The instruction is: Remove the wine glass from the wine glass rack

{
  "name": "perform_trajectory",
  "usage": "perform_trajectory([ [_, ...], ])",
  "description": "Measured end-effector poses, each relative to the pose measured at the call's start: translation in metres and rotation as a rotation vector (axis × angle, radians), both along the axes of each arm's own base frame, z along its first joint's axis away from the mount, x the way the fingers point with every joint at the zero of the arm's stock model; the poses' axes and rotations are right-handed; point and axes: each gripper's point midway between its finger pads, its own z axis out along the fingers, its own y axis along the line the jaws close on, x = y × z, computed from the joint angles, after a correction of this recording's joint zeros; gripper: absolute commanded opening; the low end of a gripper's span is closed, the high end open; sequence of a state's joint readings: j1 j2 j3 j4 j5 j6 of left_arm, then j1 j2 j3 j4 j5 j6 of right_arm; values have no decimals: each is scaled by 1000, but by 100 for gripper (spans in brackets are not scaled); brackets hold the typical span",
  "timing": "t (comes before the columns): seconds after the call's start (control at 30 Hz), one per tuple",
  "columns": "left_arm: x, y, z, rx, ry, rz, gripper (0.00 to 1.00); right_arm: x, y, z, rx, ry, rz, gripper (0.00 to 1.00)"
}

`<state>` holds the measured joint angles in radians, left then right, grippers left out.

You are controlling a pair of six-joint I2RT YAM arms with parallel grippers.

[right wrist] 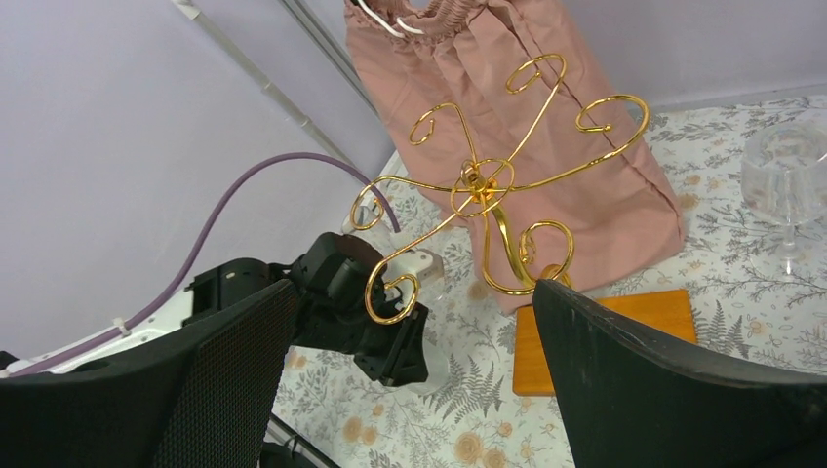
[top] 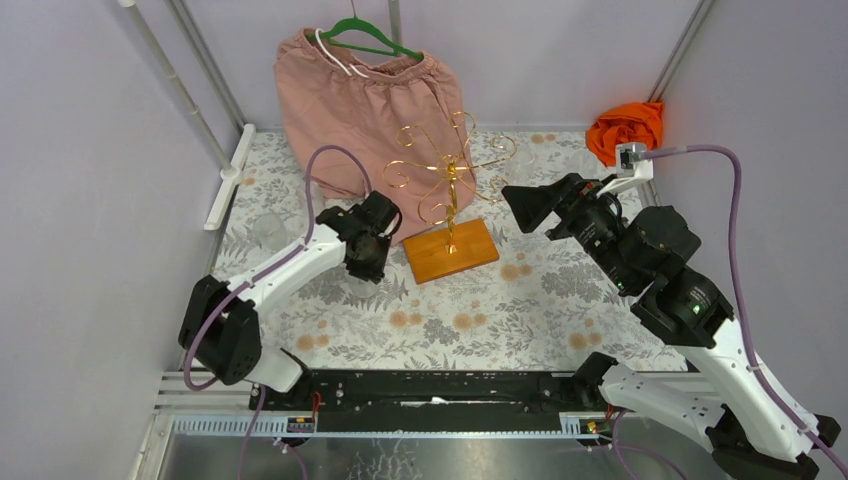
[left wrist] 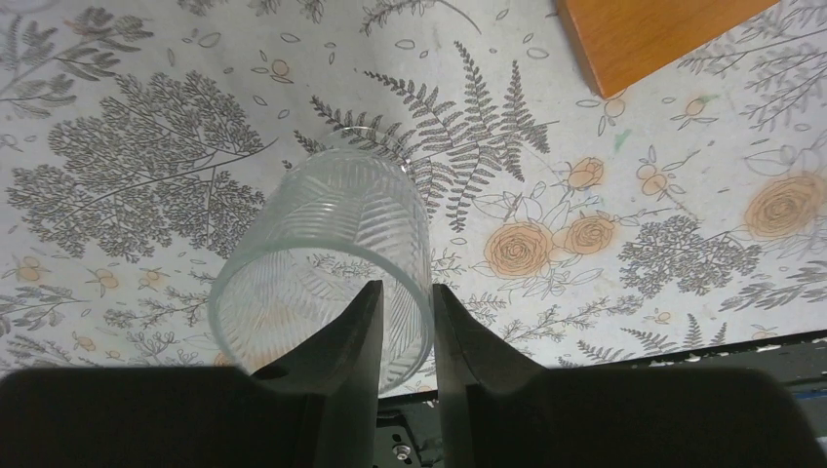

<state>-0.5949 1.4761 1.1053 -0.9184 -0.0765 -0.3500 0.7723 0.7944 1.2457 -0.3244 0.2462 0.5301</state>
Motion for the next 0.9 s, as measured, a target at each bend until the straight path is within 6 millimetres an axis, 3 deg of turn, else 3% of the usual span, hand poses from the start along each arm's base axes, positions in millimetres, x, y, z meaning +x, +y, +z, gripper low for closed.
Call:
perform_trajectory([
  [0.13, 6, -1, 18, -15, -46, 12, 33, 1, 1, -1, -7, 1, 0, 100],
  [0.27, 17, -4, 56, -55, -142, 31, 33, 2, 2, -5, -22, 2, -1, 100],
  [0.5, 32, -3, 165, -211, -434, 68, 33, 7, -2, -8, -39, 2, -30, 100],
  [0.7, 14, 21, 260, -391, -761, 120, 32, 10, -10, -11, -58, -5, -72, 100],
  [0.9, -4, 43, 309, -497, -952, 168, 27, 11, -18, -15, -70, -12, -106, 100],
])
